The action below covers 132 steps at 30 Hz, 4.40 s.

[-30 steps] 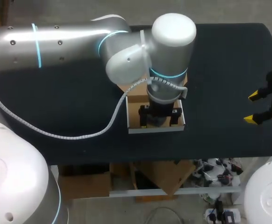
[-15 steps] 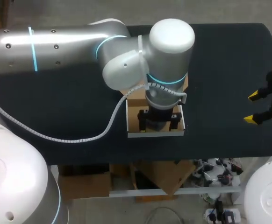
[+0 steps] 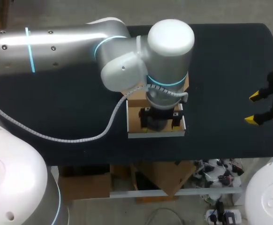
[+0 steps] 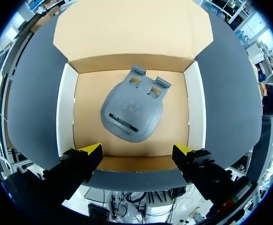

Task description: Assemble the packaging by folding the flat box into shape, placing the metal phone stand inside, and closing the box properly

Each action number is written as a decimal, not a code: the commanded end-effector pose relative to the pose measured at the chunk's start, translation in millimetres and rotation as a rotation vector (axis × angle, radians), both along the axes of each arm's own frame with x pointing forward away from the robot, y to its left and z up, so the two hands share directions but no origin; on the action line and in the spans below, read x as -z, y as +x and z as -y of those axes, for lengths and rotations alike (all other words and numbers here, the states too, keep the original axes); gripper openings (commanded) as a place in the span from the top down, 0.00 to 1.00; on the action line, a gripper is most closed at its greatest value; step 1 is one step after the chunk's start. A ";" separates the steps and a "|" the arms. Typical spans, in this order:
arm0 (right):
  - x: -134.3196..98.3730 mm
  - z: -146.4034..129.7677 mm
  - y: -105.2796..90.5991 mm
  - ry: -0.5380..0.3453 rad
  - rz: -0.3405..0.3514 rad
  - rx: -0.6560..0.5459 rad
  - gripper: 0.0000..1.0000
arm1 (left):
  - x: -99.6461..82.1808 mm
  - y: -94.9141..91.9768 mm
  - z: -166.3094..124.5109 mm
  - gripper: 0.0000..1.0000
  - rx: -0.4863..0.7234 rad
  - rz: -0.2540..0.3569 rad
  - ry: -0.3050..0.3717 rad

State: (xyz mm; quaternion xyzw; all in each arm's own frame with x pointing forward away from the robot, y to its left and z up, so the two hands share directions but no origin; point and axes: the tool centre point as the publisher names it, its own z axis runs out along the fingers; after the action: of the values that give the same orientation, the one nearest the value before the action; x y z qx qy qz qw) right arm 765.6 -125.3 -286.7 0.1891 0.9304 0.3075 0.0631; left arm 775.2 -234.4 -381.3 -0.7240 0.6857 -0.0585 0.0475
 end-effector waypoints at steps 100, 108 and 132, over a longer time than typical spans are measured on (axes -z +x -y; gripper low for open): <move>0.2 0.6 -0.9 0.002 0.003 0.000 0.00 | -37.8 198.3 -141.1 0.00 0.941 0.272 -0.939; 0.2 0.6 -0.9 0.002 0.003 0.000 0.00 | -36.2 193.2 -126.7 0.00 0.954 0.268 -0.954; 0.2 0.6 -0.9 0.002 0.003 0.000 0.00 | -37.0 179.2 -106.8 0.60 0.957 0.297 -0.971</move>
State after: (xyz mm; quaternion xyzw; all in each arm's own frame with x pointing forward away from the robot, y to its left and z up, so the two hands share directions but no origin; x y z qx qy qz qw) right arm 765.6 -125.3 -286.7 0.1891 0.9304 0.3075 0.0632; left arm 956.6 -126.5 -344.2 -0.2643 0.8121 -0.4706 -0.2217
